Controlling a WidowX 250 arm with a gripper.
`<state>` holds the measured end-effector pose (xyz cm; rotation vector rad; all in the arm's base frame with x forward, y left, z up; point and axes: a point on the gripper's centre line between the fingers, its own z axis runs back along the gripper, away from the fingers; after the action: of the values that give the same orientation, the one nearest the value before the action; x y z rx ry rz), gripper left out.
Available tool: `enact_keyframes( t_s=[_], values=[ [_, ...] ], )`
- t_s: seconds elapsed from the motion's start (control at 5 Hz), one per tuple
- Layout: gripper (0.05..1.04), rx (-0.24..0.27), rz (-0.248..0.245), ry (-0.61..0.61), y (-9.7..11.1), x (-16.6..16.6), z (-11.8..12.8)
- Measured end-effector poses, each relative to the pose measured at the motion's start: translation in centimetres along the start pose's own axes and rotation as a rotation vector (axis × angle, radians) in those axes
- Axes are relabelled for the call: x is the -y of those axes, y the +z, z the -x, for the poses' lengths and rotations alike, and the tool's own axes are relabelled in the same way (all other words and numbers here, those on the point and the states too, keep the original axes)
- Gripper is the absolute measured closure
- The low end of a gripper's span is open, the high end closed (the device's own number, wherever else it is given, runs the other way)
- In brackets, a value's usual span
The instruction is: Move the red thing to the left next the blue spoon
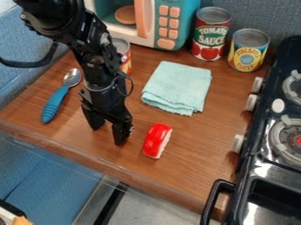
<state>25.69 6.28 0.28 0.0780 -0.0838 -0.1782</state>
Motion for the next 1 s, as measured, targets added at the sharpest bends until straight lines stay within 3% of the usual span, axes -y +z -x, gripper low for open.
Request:
enact_keyframes(
  t_s=[0.2, 0.4, 0.8, 1.0],
  values=[
    [0.084, 0.005, 0.005, 0.009, 0.1, 0.1, -0.1],
    [0.083, -0.014, 0.048, 0.024, 0.9, 1.2, 1.2],
    [0.083, 0.068, 0.047, 0.002, 5.7, 3.9, -0.3],
    [0.083, 0.102, 0.063, -0.004, 6.4, 5.9, -1.5]
  ],
)
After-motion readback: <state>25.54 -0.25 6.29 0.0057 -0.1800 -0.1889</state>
